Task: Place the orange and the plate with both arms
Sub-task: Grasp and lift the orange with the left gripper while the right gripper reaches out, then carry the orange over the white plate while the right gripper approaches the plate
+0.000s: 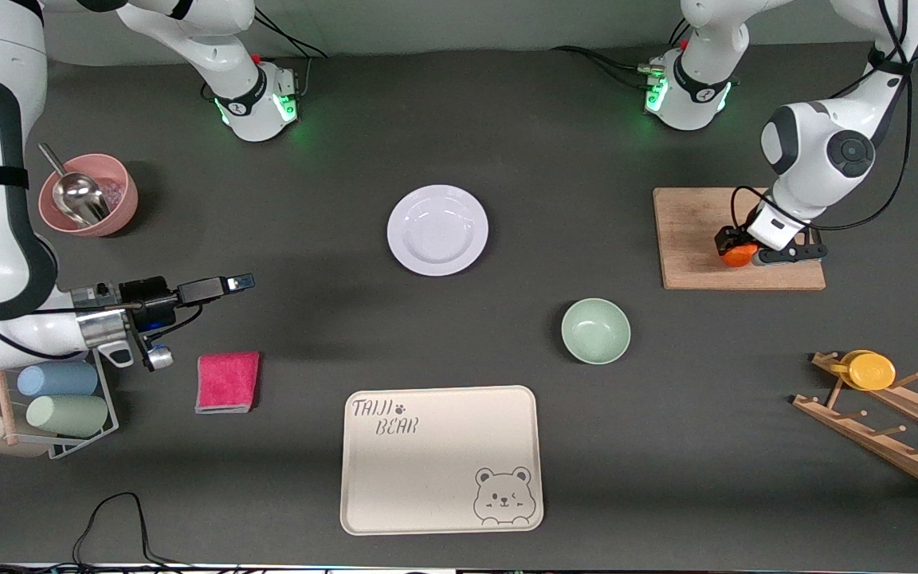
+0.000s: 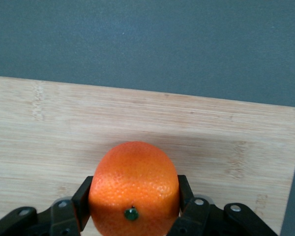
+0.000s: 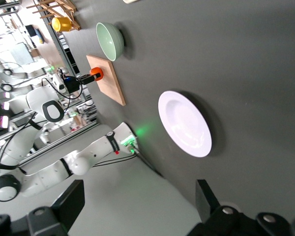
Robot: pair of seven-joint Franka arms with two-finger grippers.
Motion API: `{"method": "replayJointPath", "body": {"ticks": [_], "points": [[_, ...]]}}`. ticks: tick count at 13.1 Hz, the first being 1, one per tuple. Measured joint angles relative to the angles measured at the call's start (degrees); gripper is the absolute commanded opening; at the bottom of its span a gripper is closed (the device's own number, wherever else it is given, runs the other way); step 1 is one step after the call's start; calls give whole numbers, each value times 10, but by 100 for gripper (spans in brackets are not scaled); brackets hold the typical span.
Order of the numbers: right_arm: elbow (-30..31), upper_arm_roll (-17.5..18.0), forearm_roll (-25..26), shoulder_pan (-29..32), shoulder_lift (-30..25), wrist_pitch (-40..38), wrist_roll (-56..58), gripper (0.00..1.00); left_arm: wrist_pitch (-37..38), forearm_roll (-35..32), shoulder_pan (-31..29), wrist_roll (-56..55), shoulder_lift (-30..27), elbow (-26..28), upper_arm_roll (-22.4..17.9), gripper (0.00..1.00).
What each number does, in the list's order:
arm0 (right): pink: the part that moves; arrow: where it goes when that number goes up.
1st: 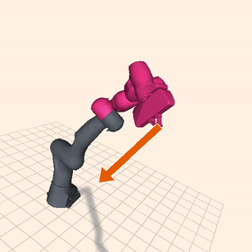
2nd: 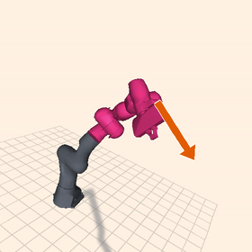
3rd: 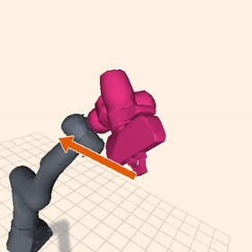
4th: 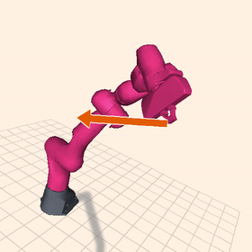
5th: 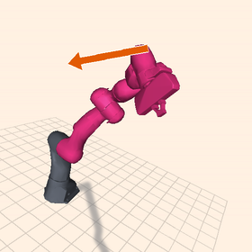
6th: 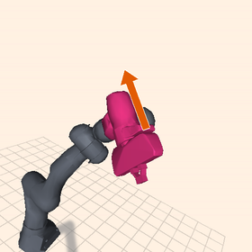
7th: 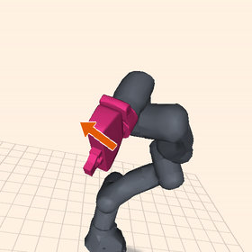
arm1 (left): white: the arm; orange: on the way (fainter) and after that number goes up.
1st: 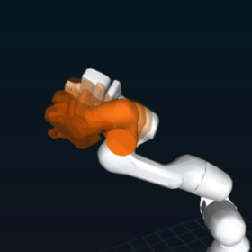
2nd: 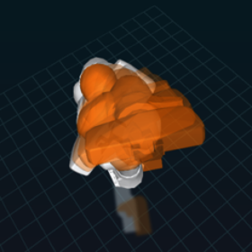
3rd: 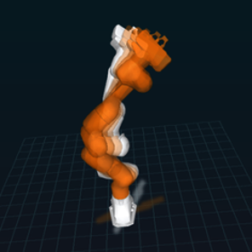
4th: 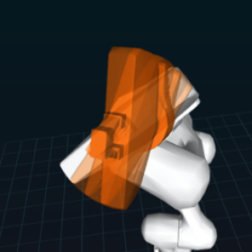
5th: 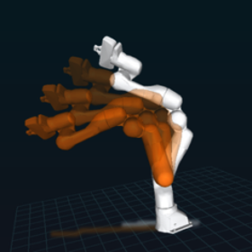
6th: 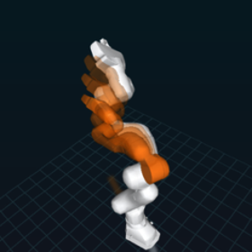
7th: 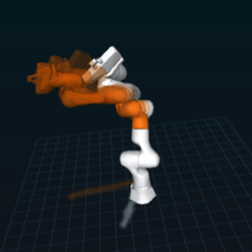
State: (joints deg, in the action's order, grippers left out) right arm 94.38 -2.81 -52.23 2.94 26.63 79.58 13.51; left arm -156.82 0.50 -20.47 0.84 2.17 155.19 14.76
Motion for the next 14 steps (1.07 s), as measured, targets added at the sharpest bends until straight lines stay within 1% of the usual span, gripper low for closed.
{"method": "replayJointPath", "body": {"ticks": [2,5,7,10,12,14], "points": [[36,-1,-41,0,-1,1,0,100,72,0,11,0,-32,-25,3,0],[87,0,-57,-4,-2,40,4,100,248,4,32,-1,-91,-99,5,0],[115,1,-71,-9,-3,60,23,100,348,40,54,-3,-127,-147,6,0],[149,2,-113,-29,-5,93,118,100,477,88,77,-17,-164,-212,7,0],[169,2,-137,-41,-5,104,158,100,527,106,107,-67,-172,-250,8,0],[184,2,-153,-45,-4,117,166,100,532,128,154,-134,-176,-262,11,0]]}}
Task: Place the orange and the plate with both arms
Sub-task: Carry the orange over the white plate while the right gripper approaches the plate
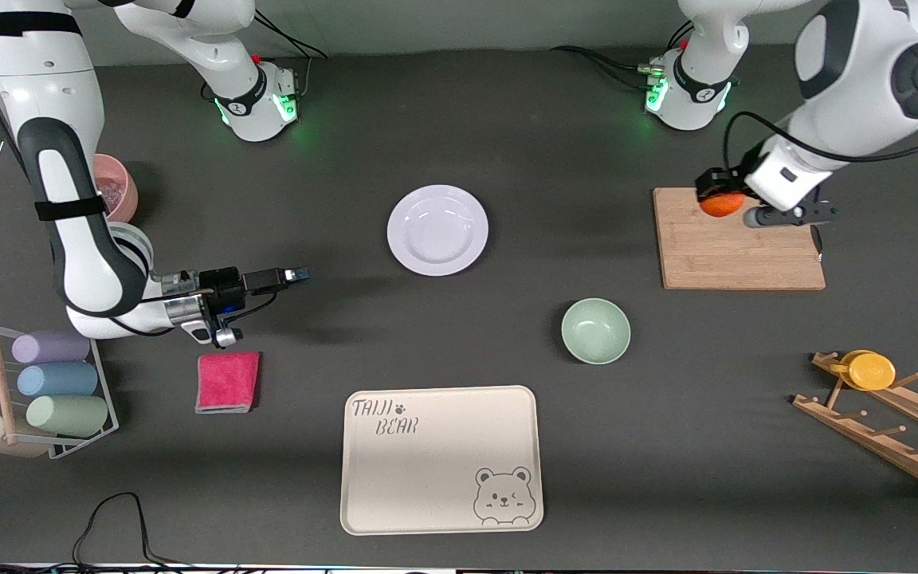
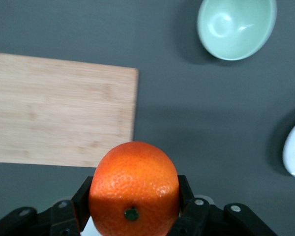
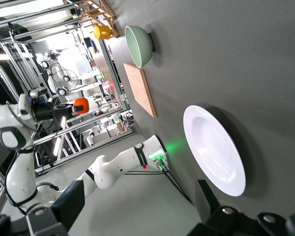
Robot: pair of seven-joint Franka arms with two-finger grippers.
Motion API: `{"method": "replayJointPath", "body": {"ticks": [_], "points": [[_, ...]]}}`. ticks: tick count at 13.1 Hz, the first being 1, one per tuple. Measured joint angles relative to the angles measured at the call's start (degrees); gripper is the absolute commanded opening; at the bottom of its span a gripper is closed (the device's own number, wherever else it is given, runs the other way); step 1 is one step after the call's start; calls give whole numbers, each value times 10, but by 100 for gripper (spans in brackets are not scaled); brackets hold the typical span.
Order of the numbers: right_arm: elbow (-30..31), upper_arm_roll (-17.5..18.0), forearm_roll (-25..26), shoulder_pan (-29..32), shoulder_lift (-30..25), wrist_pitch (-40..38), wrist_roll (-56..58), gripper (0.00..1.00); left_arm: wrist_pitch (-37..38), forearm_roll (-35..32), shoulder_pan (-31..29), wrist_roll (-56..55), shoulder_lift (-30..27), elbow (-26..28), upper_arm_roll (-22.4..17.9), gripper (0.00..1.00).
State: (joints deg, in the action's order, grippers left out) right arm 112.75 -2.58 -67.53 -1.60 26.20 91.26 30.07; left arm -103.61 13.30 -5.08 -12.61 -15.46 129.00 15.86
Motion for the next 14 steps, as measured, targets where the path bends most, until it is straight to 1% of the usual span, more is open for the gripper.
{"method": "replayJointPath", "body": {"ticks": [2,4,6,8,10,11,13,14], "points": [[10,0,-17,-1,4,30,1,100,-1,11,50,-66,-3,-9,4,0],[14,0,-36,-5,15,45,24,100,-7,13,89,-141,-3,-28,26,0],[18,0,-64,-16,31,46,65,100,-33,14,99,-212,-2,-37,74,0],[32,1,-105,-30,46,46,78,100,-72,15,100,-284,11,-36,123,0],[64,1,-139,-34,48,48,104,100,-108,15,101,-356,40,-45,171,0],[86,0,-158,-35,46,48,134,100,-121,14,101,-394,61,-58,194,0],[138,1,-173,-38,37,52,187,100,-138,-9,103,-462,107,-93,225,0],[165,1,-177,-43,26,65,215,100,-143,-33,109,-497,132,-112,234,0]]}}
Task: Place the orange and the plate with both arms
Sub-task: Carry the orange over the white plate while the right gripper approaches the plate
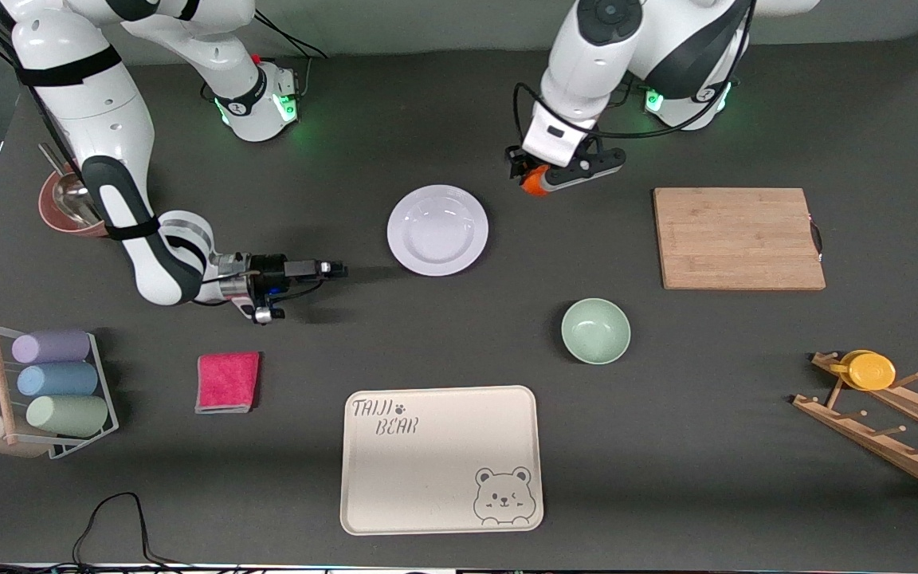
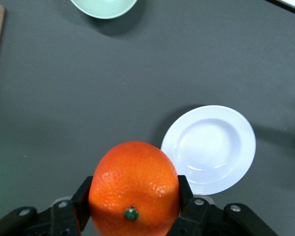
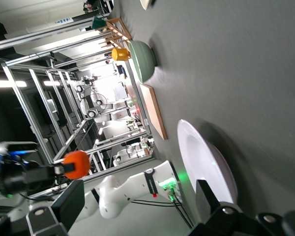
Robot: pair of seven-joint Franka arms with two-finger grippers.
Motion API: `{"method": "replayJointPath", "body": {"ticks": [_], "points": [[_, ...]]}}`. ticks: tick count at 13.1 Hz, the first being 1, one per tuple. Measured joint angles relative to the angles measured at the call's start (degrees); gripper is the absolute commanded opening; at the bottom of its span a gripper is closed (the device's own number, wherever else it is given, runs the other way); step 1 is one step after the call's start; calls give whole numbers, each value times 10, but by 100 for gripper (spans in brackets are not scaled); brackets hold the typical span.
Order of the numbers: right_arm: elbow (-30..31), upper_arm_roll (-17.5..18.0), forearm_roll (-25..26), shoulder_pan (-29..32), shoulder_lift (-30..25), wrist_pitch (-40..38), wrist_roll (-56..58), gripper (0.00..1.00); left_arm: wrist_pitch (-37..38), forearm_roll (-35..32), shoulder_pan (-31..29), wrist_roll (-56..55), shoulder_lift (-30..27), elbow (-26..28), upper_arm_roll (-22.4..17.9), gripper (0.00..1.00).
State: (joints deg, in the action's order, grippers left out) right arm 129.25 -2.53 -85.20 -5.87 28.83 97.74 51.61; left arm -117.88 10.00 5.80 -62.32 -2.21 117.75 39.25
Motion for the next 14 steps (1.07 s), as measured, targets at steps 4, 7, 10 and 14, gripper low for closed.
{"method": "replayJointPath", "body": {"ticks": [4,7,10,14], "points": [[73,0,-45,-22,-23,51,107,100,-10,-127,64,-158,107,-75,6,0],[104,0,-104,-49,-23,73,162,100,-12,-196,109,-251,183,-125,6,0],[120,0,-133,-68,-23,88,173,100,-12,-253,150,-331,247,-165,6,0],[139,0,-176,-77,-23,104,218,100,-57,-313,183,-430,318,-188,4,0]]}}
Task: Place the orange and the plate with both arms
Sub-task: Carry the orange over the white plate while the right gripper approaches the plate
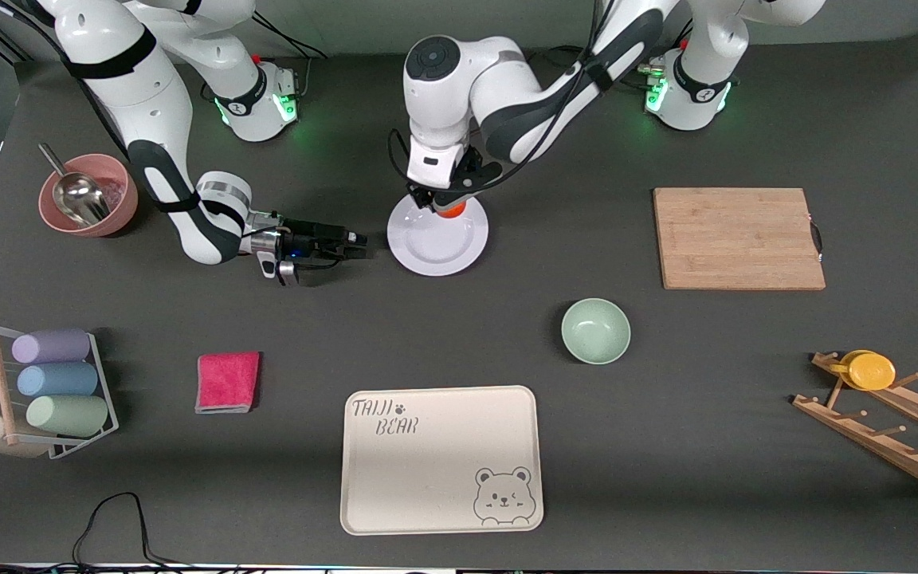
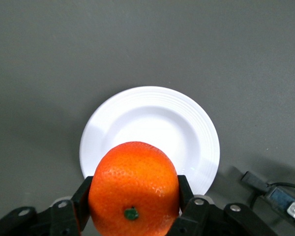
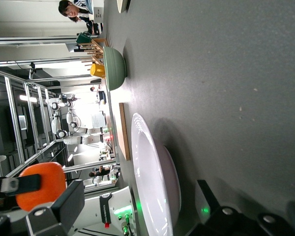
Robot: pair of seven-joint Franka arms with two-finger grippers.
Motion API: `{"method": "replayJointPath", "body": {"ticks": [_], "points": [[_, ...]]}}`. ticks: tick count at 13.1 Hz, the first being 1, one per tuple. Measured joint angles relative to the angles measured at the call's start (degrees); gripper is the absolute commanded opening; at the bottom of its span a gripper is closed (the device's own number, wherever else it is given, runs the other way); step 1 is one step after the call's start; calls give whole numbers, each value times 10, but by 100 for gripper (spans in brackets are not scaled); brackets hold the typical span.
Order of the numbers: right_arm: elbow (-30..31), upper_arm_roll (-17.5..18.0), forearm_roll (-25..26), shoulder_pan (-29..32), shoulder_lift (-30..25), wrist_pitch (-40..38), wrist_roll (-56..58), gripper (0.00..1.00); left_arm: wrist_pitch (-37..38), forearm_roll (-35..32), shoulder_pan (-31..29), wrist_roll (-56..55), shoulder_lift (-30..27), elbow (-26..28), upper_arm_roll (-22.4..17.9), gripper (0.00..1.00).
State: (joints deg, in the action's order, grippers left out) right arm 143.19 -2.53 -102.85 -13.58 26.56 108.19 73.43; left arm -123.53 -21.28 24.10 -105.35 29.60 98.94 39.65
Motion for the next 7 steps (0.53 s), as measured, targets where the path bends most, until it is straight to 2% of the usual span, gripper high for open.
{"method": "replayJointPath", "body": {"ticks": [4,7], "points": [[8,0,-46,-14,1,11,2,100,-28,-43,20,-60,52,-5,-9,0],[11,-1,-73,-23,3,12,3,100,-52,-53,44,-72,76,-6,-37,0]]}}
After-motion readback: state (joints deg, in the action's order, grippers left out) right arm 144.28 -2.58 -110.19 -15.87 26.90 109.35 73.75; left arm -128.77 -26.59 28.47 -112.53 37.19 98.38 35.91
